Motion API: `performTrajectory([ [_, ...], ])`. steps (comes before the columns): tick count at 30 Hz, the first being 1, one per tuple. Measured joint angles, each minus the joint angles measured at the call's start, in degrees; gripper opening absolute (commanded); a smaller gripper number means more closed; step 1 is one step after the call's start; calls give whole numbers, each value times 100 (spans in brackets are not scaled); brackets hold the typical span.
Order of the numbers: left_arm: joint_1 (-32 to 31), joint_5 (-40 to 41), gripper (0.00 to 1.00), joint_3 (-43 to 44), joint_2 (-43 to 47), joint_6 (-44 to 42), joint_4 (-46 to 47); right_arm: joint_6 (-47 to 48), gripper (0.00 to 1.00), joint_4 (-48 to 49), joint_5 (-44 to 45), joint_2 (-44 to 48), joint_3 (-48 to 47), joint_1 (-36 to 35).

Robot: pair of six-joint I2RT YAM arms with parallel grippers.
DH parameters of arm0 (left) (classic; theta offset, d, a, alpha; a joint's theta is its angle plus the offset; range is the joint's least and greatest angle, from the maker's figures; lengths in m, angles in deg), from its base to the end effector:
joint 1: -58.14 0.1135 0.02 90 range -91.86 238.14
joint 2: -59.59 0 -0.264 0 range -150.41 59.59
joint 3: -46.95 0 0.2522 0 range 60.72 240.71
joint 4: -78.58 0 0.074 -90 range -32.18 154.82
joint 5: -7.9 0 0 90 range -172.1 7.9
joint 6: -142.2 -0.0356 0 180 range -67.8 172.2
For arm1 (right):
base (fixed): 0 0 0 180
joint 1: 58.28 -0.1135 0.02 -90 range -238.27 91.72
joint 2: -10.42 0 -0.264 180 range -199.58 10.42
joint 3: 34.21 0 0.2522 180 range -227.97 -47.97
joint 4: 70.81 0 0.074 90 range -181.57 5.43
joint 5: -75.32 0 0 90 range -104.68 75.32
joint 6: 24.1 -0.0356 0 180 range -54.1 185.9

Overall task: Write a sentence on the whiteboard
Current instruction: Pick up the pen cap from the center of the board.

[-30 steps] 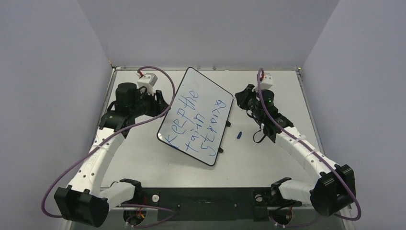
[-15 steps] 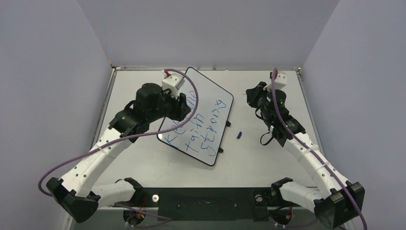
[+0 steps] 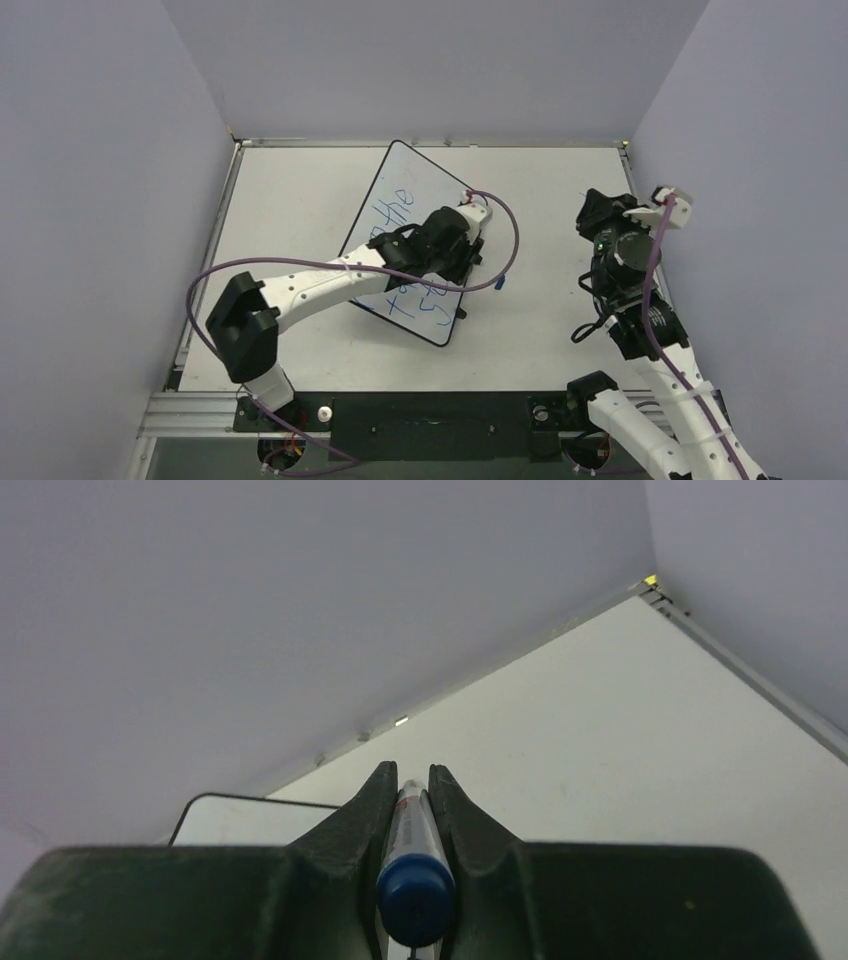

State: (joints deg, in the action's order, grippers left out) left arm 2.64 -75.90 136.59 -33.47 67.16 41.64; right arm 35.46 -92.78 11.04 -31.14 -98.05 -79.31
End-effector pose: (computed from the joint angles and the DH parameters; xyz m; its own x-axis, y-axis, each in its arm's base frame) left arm 0.2123 -0.3021 0.2912 -0.5538 0.3527 -0.7542 0.6518 0.7473 -0.1291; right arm 0.1567 0.0437 0.3848 0.0458 0.5066 -0.8610 0.0679 0.8583 0.5087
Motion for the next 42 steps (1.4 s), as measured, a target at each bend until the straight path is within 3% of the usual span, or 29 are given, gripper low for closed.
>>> performTrajectory([
  [6, -472, 507, 38, 1023, -1279, 310, 66, -2, 0, 46, 702, 415, -35, 39],
  [16, -855, 962, 39, 2761, -2979, 494, -308, 0, 0, 42, 745, 448, -39, 44],
  [28, -846, 1016, 39, 3136, -3816, 533, -769, 0, 0, 50, 514, 616, -37, 46],
  [42, -638, 933, 35, 3370, -4116, 496, -883, -4, 0, 52, 289, 616, -37, 48],
])
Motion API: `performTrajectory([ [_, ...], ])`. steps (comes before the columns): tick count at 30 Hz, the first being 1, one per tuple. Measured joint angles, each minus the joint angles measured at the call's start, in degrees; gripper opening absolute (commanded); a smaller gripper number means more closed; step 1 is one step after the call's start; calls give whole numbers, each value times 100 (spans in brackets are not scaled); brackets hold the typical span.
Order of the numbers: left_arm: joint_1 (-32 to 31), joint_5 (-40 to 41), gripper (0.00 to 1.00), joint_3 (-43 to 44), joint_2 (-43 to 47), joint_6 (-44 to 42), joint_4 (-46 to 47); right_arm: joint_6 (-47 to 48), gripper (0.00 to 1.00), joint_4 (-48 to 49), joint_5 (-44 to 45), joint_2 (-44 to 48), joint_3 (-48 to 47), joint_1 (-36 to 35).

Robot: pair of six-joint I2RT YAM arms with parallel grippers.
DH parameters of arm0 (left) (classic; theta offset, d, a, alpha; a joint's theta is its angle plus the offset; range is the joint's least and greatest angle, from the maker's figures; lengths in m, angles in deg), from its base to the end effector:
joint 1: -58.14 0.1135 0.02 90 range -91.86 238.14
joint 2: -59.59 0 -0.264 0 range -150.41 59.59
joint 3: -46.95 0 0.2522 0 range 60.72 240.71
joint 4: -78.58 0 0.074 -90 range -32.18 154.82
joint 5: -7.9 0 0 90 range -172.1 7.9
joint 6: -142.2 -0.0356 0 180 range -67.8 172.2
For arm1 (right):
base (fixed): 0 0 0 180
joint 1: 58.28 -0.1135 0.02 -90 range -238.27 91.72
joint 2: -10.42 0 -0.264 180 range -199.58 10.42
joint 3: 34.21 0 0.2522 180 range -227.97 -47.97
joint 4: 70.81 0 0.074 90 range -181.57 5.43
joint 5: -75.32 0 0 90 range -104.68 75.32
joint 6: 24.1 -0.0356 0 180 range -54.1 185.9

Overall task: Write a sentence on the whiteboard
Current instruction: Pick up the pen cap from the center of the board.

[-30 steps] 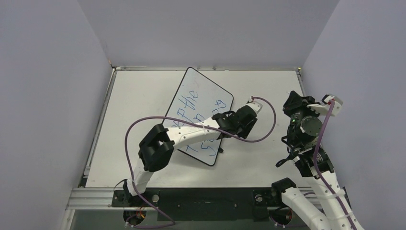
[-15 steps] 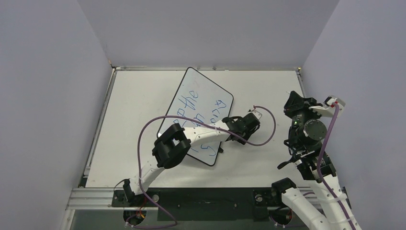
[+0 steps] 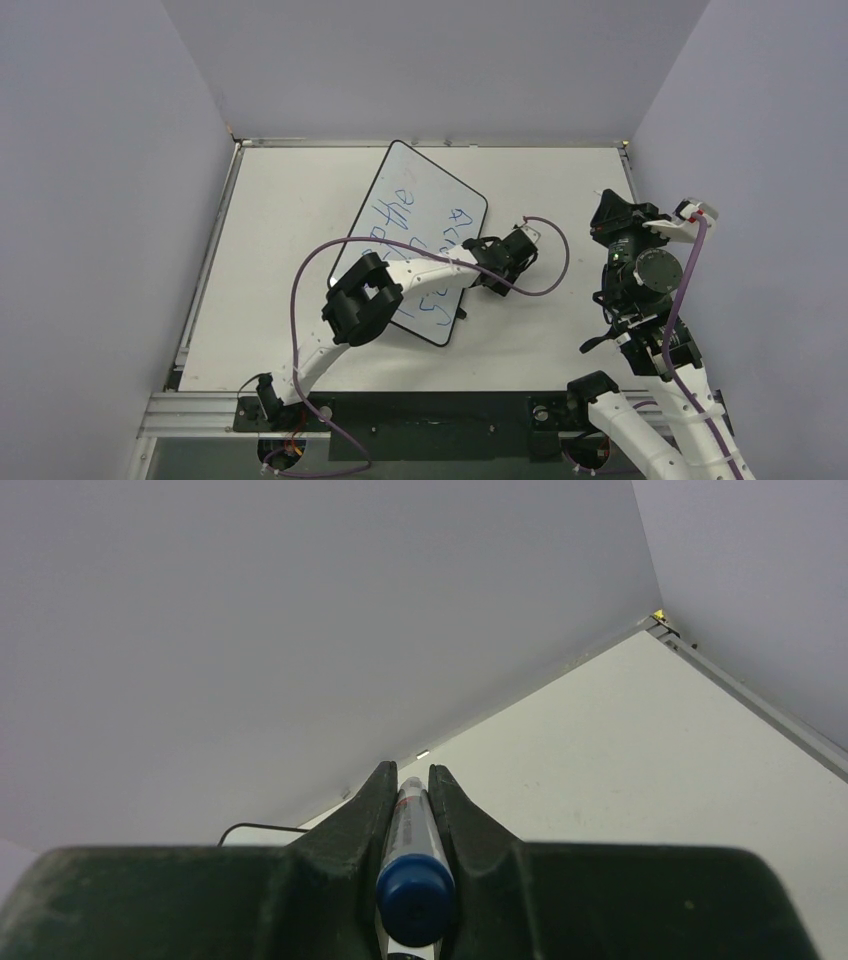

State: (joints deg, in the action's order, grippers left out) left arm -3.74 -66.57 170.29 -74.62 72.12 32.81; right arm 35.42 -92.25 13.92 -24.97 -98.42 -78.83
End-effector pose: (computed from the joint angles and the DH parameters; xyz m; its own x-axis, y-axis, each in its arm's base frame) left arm 0.2494 -0.4465 0.1647 -0.6360 0.4936 -0.5932 0.5996 0.8000 0.0229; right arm 0.1278 0.0297 0.4015 0.1728 0.5404 -0.8235 0.0565 0.8292 0.5560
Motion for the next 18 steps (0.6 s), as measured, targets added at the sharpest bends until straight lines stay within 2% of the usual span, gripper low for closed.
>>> performTrajectory([
  [8, 48, -114, 27, -26, -26, -2, 74, -4, 0, 35, -4, 0, 7, 0],
  [10, 52, -122, 19, -26, -26, -4, 81, -7, 0, 37, -11, -7, 7, 0],
  [12, 57, -133, 2, -28, -26, -22, 94, -13, 0, 39, -13, -11, 9, 0],
  [18, 85, -428, 0, -116, -7, -72, 352, -15, 0, 42, -13, -24, 11, 0],
])
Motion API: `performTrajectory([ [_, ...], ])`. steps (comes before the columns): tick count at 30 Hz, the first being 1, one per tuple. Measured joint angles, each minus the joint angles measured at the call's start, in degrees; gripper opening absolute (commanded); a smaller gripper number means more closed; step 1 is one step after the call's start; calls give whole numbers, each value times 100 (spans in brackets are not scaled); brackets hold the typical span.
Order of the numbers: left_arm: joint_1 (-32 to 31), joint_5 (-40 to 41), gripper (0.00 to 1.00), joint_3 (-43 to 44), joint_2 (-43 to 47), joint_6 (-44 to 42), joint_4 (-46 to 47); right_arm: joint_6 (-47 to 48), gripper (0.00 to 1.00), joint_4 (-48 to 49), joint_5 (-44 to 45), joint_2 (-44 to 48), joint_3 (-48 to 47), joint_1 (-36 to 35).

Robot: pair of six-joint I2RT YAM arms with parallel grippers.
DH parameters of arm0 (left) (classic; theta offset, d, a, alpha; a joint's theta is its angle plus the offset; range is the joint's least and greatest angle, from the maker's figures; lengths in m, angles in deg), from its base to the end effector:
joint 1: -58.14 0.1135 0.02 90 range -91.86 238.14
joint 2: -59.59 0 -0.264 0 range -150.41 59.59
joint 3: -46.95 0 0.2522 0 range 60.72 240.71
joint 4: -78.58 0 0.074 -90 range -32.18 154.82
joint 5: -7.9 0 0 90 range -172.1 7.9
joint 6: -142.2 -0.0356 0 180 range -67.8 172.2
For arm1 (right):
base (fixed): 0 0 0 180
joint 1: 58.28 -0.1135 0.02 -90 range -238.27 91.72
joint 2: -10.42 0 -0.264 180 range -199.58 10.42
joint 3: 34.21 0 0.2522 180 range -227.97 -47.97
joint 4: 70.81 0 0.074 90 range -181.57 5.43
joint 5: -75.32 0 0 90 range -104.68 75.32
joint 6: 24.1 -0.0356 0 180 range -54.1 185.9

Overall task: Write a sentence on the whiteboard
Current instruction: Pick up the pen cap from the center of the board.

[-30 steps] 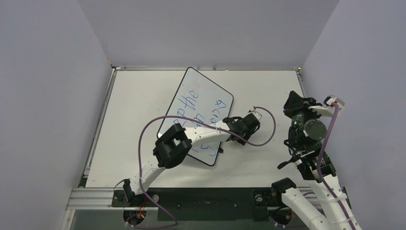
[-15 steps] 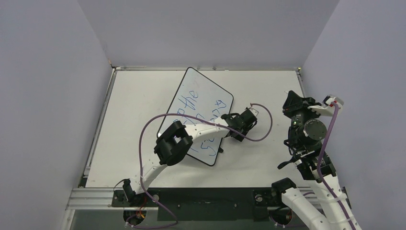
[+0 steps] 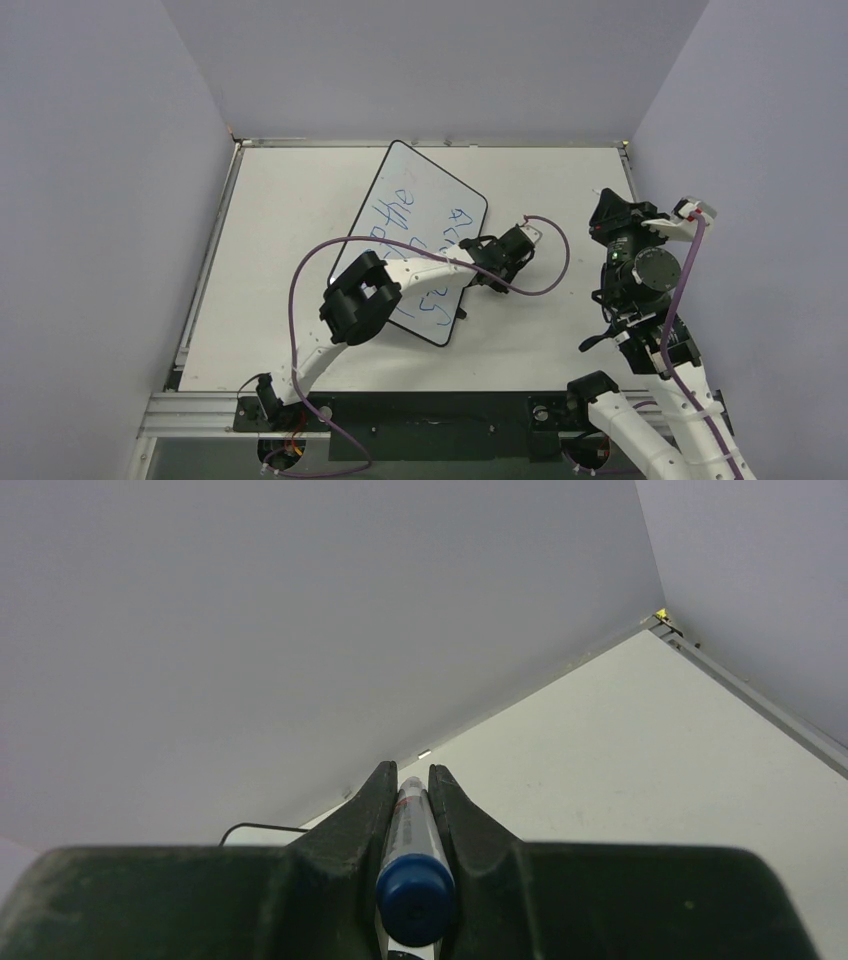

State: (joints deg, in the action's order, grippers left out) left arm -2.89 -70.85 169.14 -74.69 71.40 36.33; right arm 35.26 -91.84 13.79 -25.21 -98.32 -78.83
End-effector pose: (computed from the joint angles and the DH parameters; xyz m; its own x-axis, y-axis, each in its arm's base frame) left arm 0.2552 -0.4467 0.1612 -0.6357 0.4823 -0.6027 0.6289 0.7764 -0.0420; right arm 0.1291 0.0303 0.4012 0.1728 0.5432 -0.8216 0.0534 0.8278 0.5585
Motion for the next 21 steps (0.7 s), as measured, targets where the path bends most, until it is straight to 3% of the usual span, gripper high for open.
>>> performTrajectory([
  [11, 39, -1174, 0, -949, 962, -96, 238, 2, 0, 7, 26, -103, -109, 0],
  [21, 417, -2098, 0, -1545, 3104, -278, 254, -42, 0, 74, -402, -564, -778, 0],
])
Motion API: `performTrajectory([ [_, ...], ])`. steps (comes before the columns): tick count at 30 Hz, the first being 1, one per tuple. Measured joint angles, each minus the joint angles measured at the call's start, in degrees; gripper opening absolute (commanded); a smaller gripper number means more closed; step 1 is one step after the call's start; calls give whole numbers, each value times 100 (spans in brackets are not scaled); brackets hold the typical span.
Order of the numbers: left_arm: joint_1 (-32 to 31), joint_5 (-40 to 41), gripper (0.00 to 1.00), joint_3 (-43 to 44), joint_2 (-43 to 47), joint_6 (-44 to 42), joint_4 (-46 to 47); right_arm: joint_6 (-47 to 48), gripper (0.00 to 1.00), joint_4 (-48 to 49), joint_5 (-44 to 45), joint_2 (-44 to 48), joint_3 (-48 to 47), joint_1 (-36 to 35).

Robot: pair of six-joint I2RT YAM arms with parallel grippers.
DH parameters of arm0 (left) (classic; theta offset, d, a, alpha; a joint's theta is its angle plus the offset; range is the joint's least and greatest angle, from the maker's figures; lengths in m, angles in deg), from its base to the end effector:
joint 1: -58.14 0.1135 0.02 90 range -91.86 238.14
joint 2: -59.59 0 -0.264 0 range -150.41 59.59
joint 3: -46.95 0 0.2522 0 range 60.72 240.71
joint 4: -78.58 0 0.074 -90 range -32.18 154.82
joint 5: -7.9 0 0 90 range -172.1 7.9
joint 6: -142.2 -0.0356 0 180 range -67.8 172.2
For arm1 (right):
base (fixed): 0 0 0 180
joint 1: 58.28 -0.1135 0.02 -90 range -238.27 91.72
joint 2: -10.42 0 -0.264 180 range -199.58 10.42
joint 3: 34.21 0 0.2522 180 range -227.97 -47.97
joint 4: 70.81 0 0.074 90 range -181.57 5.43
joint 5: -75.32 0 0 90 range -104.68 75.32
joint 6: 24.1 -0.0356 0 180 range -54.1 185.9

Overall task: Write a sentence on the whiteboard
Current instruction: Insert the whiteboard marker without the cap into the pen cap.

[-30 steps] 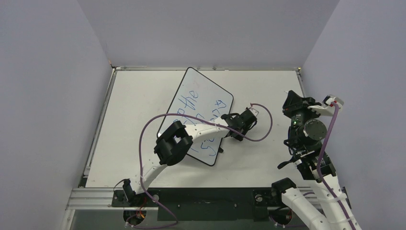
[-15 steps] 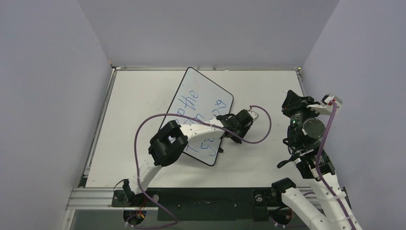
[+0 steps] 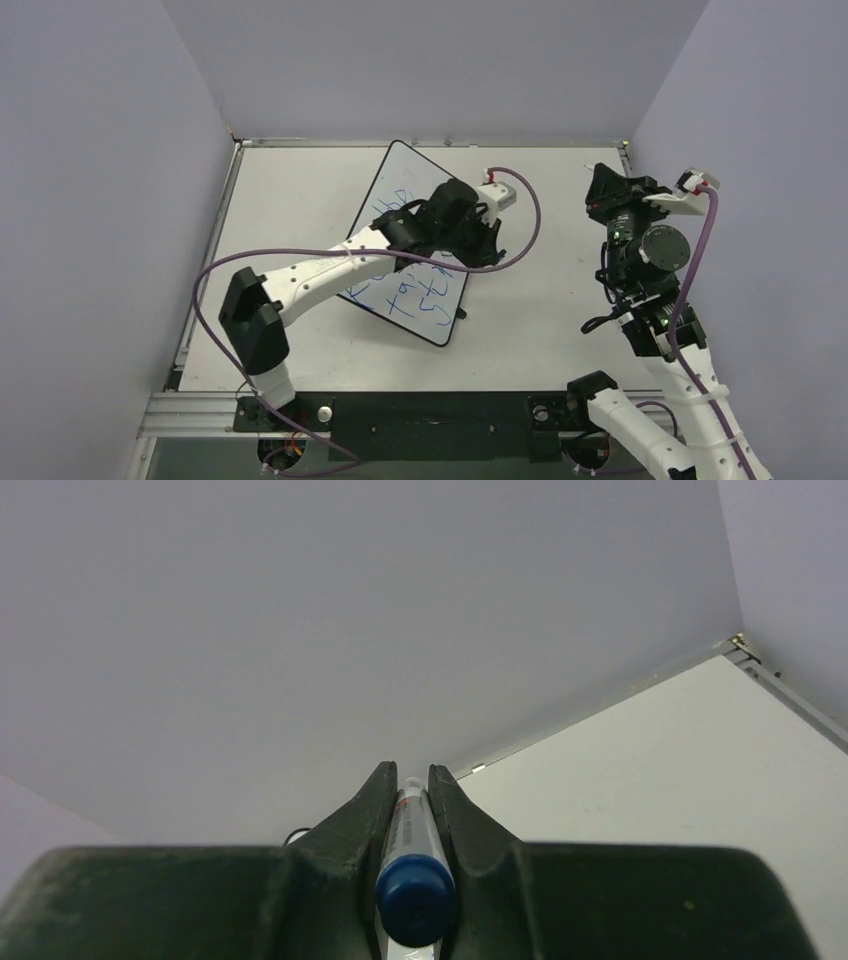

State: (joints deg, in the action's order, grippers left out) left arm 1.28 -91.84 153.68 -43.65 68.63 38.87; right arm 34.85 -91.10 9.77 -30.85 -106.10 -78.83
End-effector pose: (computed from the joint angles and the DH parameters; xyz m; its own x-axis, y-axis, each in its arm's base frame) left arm 0.2247 -0.3551 0.3214 -0.5644 0.3545 -0.7455 0.7718 0.5471 -0.3241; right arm 0.1393 0.0365 0.4352 0.1757 0.5673 -0.8045 -0.0337 0.8203 0.5710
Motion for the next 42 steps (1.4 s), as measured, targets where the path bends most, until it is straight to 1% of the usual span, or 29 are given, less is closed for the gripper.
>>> performTrajectory([
  [7, 627, -356, 0, -815, 1270, -227, -127, -136, 0, -35, -953, -564, -308, 0],
  [12, 1145, -612, 0, -1279, 2107, -387, -382, -398, 0, 0, -2138, -1106, -494, 0],
  [16, 1604, -804, 0, -1451, 2752, -518, -522, -647, 0, 85, -3053, -1517, -601, 0],
  [23, 2413, -1281, 0, -2055, 3799, -807, -531, -1187, 0, 457, -4315, -2057, -662, 0],
  [27, 2509, -1648, 0, -2503, 4122, -942, -363, -1550, 0, 874, -4841, -2304, -647, -55],
  [31, 2520, -2028, 0, -2885, 4229, -1012, -186, -1753, 0, 1204, -5106, -2468, -581, -275],
  [36, 2586, -2369, 0, -3158, 4275, -1137, 15, -1722, 0, 1342, -5388, -2618, -562, -774],
  [39, 2599, -2575, 0, -3331, 4409, -1172, 181, -1620, 0, 1377, -5565, -2616, -494, -940],
  [42, 2608, -2747, 0, -3436, 4542, -1224, 275, -1547, 0, 1423, -5689, -2592, -332, -964],
])
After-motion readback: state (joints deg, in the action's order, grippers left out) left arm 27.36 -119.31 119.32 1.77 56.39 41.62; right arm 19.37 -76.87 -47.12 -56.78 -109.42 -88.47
